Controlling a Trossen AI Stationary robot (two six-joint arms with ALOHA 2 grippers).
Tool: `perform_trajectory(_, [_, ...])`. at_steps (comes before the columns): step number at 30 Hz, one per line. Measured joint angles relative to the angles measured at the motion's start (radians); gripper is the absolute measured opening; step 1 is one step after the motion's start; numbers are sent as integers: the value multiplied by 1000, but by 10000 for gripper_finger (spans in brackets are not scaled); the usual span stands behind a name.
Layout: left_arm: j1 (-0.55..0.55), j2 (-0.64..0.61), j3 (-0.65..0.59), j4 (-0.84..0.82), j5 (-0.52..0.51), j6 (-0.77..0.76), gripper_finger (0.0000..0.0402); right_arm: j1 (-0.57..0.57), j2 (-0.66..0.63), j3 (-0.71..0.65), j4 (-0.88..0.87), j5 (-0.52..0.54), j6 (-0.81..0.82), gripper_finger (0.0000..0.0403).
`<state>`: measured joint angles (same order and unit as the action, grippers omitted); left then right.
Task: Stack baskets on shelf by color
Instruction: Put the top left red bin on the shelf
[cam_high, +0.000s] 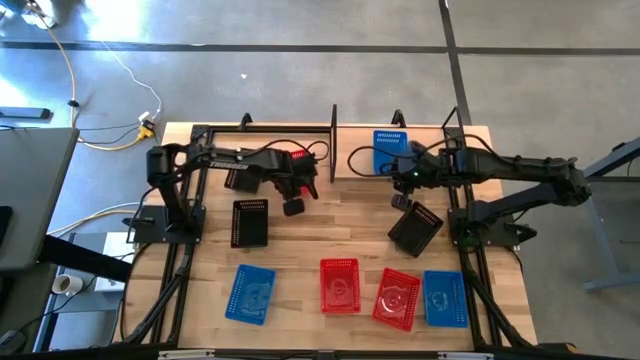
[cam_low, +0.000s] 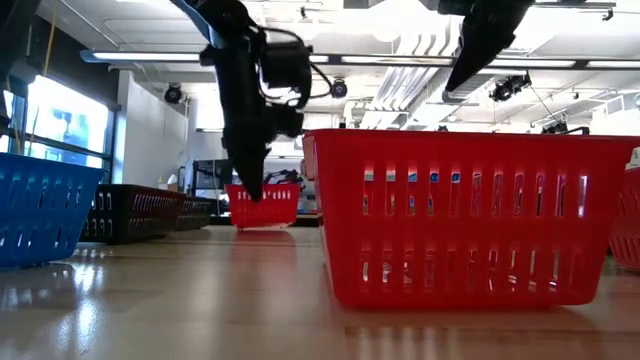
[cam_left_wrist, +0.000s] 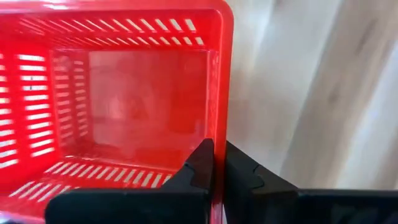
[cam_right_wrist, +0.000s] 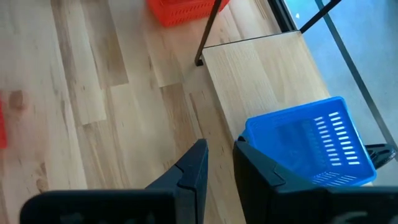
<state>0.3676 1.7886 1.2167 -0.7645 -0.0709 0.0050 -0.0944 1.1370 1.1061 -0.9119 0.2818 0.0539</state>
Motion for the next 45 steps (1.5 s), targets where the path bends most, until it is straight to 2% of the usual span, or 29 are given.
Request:
perform_trajectory(4, [-35,-62,0,-4,-8,-56,3,21,0,0,0,10,37,62])
perform_trajectory(14, [-135,-258,0,-6,-109,-177,1,86,0,0,-5,95,109,62])
perform_trajectory(22, [-206,-401,0,60,-239,-184,1,141,0,0,-5,169,313,62])
perform_trajectory(27, [-250,-444,0,205,-303,-84,1,190,0,0,-5,274,432,62])
perform_trajectory(31, [-272,-447,0,362,-314,20,1,224,0,0,-5,362,499,62])
perform_trajectory(39, [-270,-447,0,646,-307,203,0,269,0,0,-5,555,635,62])
perform_trajectory(45, [-244,-427,1,805,-250,296,0,274,-16,0,-5,702,696,62])
